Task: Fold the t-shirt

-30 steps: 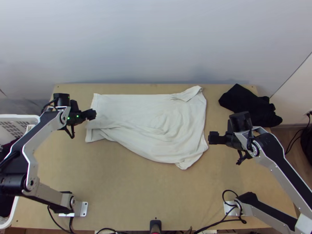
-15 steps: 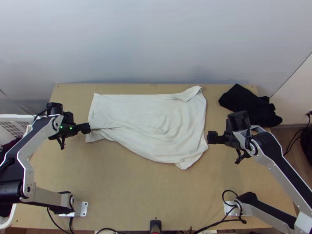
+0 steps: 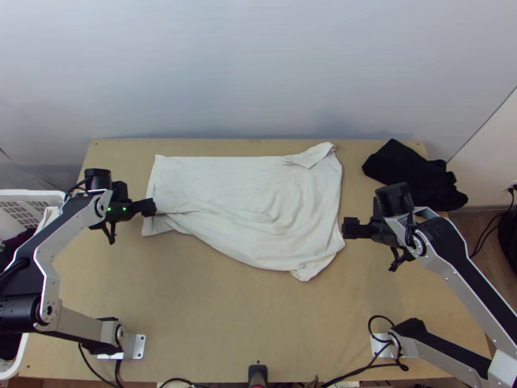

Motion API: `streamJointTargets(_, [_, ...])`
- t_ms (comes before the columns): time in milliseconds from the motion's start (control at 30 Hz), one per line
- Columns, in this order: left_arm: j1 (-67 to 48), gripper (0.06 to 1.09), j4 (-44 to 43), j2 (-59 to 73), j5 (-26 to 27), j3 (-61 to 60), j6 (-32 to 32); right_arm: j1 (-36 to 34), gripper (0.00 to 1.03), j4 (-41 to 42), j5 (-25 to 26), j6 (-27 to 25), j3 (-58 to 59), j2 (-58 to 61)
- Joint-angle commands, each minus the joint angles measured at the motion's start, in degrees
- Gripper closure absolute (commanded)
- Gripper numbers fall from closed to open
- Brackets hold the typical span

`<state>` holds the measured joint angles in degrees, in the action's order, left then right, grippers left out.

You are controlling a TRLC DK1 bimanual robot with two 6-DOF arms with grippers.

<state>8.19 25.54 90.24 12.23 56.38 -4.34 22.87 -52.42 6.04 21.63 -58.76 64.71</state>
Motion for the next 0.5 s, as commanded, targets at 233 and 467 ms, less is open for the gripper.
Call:
streamJointTargets(233, [-1.8, 0.39, -0.4, 2.5, -1.2, 0.7, -1.0, -0.2, 0.05, -0.4, 0.0, -0.4, -1.0, 0.2])
streamJointTargets(467, [-2.1, 0.90, -1.5, 2.0, -1.2, 0.7, -0.9, 5.5, 0.05, -6.3, -3.8, -1.4, -3.3, 0.9])
